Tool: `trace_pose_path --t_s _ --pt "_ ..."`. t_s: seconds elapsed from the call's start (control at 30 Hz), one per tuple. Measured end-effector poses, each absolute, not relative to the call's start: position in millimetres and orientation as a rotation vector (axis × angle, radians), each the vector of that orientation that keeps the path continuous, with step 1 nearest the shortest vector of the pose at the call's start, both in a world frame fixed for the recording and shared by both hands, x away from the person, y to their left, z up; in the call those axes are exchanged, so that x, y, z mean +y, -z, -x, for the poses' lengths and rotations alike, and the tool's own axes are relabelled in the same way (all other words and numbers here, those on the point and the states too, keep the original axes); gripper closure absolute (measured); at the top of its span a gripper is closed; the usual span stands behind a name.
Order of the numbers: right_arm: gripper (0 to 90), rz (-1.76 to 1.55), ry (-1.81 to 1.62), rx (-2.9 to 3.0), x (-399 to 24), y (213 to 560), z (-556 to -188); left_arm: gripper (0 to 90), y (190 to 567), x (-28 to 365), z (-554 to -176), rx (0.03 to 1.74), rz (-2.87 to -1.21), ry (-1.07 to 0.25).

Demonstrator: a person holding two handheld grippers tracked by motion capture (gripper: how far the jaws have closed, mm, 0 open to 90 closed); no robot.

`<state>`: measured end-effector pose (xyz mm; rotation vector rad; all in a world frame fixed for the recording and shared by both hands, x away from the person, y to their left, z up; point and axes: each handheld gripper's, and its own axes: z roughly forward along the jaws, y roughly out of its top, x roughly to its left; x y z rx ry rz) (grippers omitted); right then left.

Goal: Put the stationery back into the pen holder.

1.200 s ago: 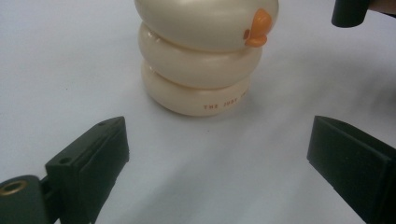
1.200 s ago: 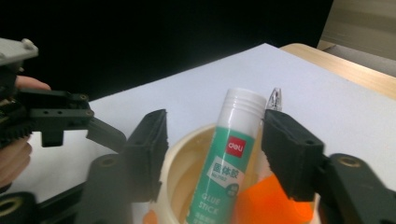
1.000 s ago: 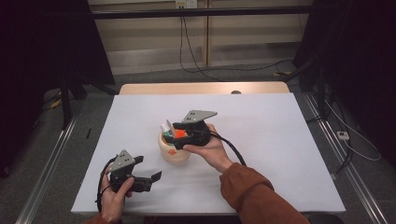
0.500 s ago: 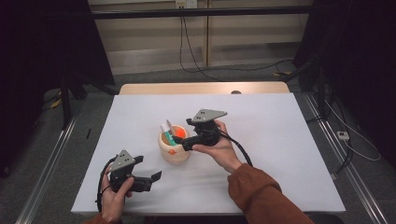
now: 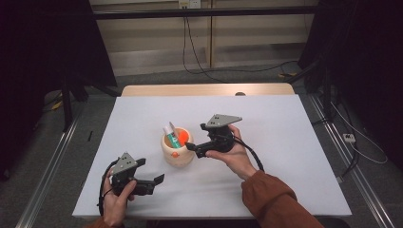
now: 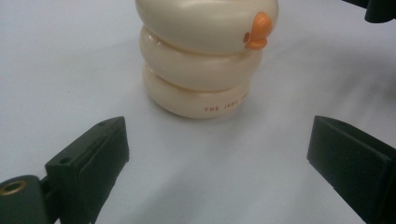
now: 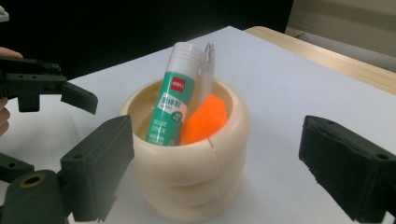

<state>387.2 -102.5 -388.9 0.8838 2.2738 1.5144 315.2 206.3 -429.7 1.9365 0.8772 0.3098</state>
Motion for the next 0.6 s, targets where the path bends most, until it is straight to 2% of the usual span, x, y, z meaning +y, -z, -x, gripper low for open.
trace_pose_path --t_s 0.6 --pt "7.3 -0.975 -1.449 2.254 -140.5 398.2 -373.0 5.5 429.4 206.4 -315.2 0.880 -1.934 -0.312"
